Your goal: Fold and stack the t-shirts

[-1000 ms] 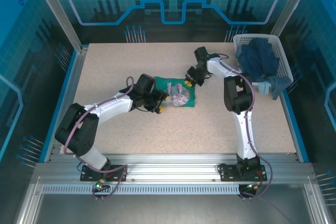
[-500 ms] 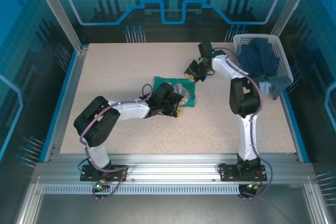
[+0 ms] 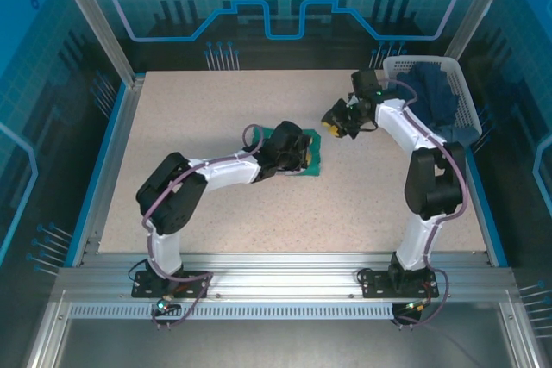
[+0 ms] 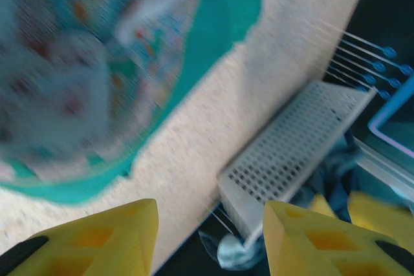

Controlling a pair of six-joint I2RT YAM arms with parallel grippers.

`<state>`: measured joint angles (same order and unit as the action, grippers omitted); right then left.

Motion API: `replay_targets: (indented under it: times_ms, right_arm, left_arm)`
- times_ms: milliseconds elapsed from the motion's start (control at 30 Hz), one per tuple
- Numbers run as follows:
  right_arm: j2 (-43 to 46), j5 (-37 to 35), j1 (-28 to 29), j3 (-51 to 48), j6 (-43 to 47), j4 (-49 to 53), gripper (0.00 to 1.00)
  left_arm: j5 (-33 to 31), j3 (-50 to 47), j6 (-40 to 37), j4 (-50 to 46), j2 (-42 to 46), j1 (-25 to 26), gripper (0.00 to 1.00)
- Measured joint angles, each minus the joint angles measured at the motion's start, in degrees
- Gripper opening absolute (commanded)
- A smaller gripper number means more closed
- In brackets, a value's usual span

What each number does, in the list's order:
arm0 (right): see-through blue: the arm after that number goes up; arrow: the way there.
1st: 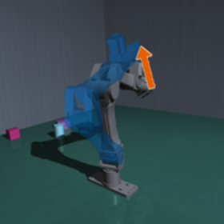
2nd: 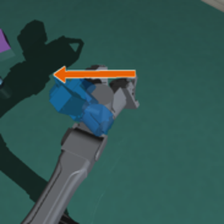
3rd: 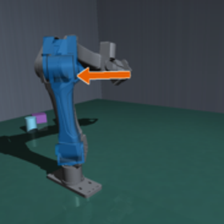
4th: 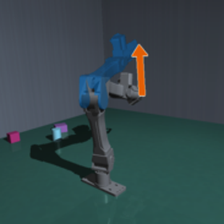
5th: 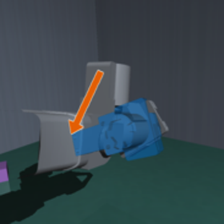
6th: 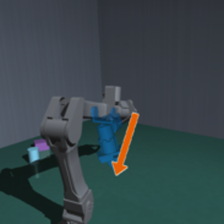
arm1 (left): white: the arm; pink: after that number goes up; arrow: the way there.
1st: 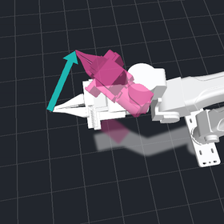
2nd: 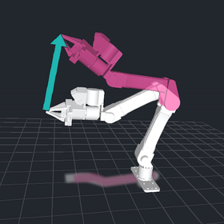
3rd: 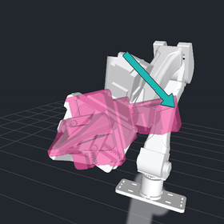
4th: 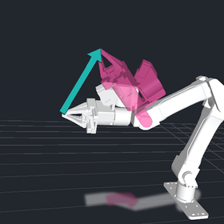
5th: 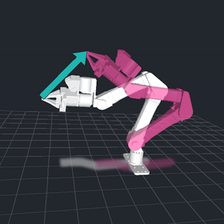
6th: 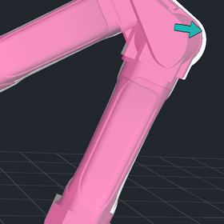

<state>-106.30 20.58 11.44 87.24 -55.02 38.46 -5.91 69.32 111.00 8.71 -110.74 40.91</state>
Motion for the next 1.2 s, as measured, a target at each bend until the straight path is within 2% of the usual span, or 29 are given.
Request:
replay_targets:
  times_ms: [167, 367, 500, 600, 667, 767, 867, 1000, 1100, 1200]
  right_arm:
    - [6.03, 0.98, 0.0, -4.33, 0.04, 0.04, 0.26]
    - [15.32, 1.77, -0.02, -8.98, 0.63, 0.15, 0.27]
    - [19.87, 2.21, -0.2, -12.72, 0.83, 1.11, 0.27]
    - [22.77, 2.21, -0.26, -15.74, 1.07, 2.21, 0.27]
    - [24.83, 2.21, -0.26, -17.88, 1.09, 2.82, 0.28]
    - [27.5, 2.16, -0.26, -20.55, 1.07, 3.82, 0.28]
    - [29.35, 1.99, -0.28, -22.27, 0.9, 4.68, 0.29]
    - [29.86, 1.9, -0.28, -22.64, 0.61, 5.18, 0.29]
    - [29.86, 1.57, -0.31, -22.64, 0.63, 5.25, 0.29]
    - [29.79, 1.33, -0.33, -22.64, 0.63, 5.25, 0.29]
  left_arm:
    - [-0.46, 0.0, 0.11, 1.42, -6.62, -1.99, 0.43]
    - [-0.17, -2.97, -0.46, 6.36, -6.1, -7.34, 0.41]
    - [2.64, -6.75, -5.18, 9.29, -4.26, -16.26, 0.39]
    - [7.5, -6.51, -12.63, 9.99, -4.68, -26.62, 0.36]
    - [12.85, -3.3, -19.21, 9.31, -7.08, -34.34, 0.31]
    - [21.99, 5.68, -27.74, 8.09, -13.75, -43.34, 0.31]
    - [28.04, 11.96, -34.27, 6.56, -18.01, -49.29, 0.31]
    - [33.55, 20.04, -40.79, 0.98, -22.18, -53.0, 0.34]
    - [35.36, 26.03, -44.22, -3.32, -25.03, -53.51, 0.37]
    - [36.39, 28.06, -45.46, -5.9, -25.53, -53.48, 0.39]
